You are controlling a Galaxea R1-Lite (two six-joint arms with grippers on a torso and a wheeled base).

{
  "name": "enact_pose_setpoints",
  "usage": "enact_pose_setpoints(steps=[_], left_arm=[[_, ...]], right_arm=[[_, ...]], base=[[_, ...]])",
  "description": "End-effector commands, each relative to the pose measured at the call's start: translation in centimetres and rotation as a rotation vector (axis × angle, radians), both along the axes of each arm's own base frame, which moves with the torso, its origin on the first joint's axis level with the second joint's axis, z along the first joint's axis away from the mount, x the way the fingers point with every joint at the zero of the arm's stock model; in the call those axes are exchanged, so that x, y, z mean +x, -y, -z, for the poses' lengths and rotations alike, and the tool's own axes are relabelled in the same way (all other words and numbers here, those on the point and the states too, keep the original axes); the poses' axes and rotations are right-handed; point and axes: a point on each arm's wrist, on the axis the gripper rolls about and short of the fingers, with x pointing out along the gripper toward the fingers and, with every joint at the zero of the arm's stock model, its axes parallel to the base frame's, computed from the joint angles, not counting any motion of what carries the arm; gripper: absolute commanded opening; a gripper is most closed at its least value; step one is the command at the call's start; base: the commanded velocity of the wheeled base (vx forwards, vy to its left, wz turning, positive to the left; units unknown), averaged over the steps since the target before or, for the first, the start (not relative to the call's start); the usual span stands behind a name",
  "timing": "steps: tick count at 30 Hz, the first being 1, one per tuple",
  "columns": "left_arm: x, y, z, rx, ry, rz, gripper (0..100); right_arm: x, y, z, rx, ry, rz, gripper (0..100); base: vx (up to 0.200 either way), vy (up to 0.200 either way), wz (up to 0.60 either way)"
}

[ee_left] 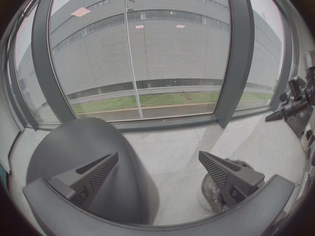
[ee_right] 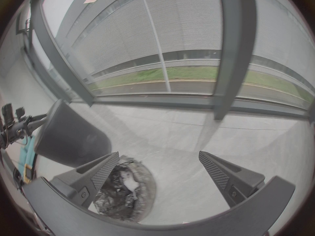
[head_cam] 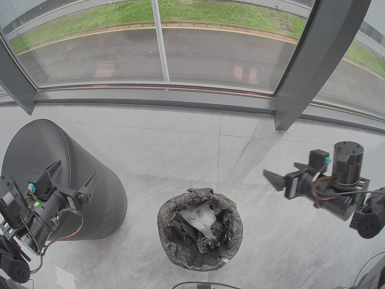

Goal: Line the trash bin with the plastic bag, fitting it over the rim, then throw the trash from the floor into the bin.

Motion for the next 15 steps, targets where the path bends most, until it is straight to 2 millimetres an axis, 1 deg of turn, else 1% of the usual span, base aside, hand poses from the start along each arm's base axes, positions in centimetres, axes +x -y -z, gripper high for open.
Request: enact_pose_setpoints(steps=[1, 2, 5, 7, 8, 9, 10, 11, 13, 15], left_arm=[[-2.8, -3.2, -2.6, 0.038, 0.024, -0.179, 100], [-3.1, -3.6, -2.7, 0.05, -0.013, -0.215, 100], [-4.4, -4.1, -3.5, 0.061, -0.077, -0.241, 100], [-5.3, -4.3, -3.9, 0.063, -0.087, -0.242, 100], [-5.3, -4.3, -3.9, 0.063, -0.087, -0.242, 100], [-6.5, -4.4, -4.4, 0.063, -0.084, -0.242, 100], [-6.8, -4.5, -4.5, 0.063, -0.082, -0.244, 100], [-7.4, -4.6, -4.7, 0.063, -0.083, -0.249, 100], [-7.9, -4.7, -4.8, 0.064, -0.087, -0.25, 100], [-9.4, -5.0, -5.1, 0.057, -0.077, -0.263, 100]], right_arm=[[-4.4, 8.8, -3.3, 0.029, 0.132, 0.267, 100], [-4.9, 9.8, -3.3, 0.005, 0.13, 0.312, 100], [-6.7, 11.6, -3.0, -0.023, 0.121, 0.383, 100], [-7.6, 12.0, -2.7, -0.033, 0.111, 0.405, 100], [-7.6, 12.0, -2.7, -0.033, 0.111, 0.405, 100], [-8.5, 12.4, -2.4, -0.056, 0.113, 0.425, 100], [-8.8, 12.5, -2.4, -0.062, 0.119, 0.43, 100], [-9.3, 12.7, -2.7, -0.065, 0.141, 0.44, 100], [-9.7, 12.7, -3.0, -0.065, 0.164, 0.444, 100], [-11.0, 12.8, -3.6, -0.076, 0.214, 0.449, 100]], base=[[0.0, 0.0, 0.0], [0.0, 0.0, 0.0], [0.0, 0.0, 0.0], [0.0, 0.0, 0.0], [0.0, 0.0, 0.0], [0.0, 0.0, 0.0], [0.0, 0.0, 0.0], [0.0, 0.0, 0.0], [0.0, 0.0, 0.0], [0.0, 0.0, 0.0]])
